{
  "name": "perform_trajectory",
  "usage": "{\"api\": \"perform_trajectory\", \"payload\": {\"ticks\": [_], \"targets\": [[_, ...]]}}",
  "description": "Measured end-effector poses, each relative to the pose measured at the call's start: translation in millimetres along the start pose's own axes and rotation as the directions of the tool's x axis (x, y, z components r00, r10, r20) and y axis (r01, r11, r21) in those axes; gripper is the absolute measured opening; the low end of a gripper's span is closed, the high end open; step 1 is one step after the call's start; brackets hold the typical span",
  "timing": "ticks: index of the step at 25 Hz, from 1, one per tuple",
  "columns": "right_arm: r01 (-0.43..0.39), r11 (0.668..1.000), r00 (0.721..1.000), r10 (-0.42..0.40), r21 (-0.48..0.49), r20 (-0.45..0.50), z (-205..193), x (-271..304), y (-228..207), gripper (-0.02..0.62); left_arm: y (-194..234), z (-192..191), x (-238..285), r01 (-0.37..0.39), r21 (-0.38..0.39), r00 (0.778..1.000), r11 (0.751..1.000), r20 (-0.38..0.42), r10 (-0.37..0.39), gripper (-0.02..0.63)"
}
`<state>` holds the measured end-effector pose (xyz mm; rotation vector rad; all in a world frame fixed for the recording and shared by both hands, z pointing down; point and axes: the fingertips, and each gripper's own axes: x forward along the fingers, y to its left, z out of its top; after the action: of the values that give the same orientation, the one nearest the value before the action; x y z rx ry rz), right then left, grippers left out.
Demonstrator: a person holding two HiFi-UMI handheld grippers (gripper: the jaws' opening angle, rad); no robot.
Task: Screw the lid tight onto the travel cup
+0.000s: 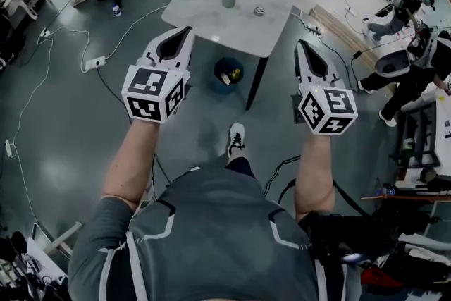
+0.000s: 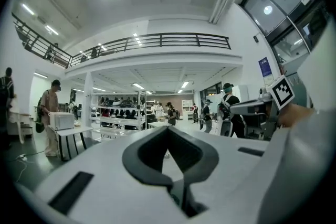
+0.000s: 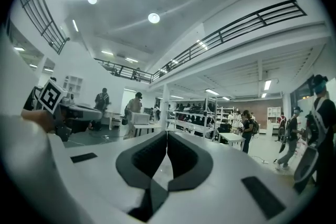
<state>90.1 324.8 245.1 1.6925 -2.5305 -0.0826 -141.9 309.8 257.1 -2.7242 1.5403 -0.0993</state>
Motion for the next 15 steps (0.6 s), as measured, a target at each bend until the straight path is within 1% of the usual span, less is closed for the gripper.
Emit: {"api": "perform_trajectory", "payload": {"ticks": [5, 10, 15], "targets": [[-0.046, 0.999, 0.999, 0.046, 0.021, -0.005, -19, 52, -34, 0.028, 17, -12, 52, -0.069, 0.036, 0.997, 0.997, -0.027, 0.07, 0.009], [-0.09, 0.996, 0.996, 0.09, 0.004, 0.001, -19, 113, -83, 0.028, 29, -1, 121, -0.087, 0.052, 0.996, 0.995, -0.016, 0.088, 0.009], [-0.127, 0.992, 0.992, 0.127, -0.002, -0.003, -20, 160, -129, 0.028, 34, 1, 183, -0.099, 0.053, 0.994, 0.994, -0.034, 0.101, 0.009]]}}
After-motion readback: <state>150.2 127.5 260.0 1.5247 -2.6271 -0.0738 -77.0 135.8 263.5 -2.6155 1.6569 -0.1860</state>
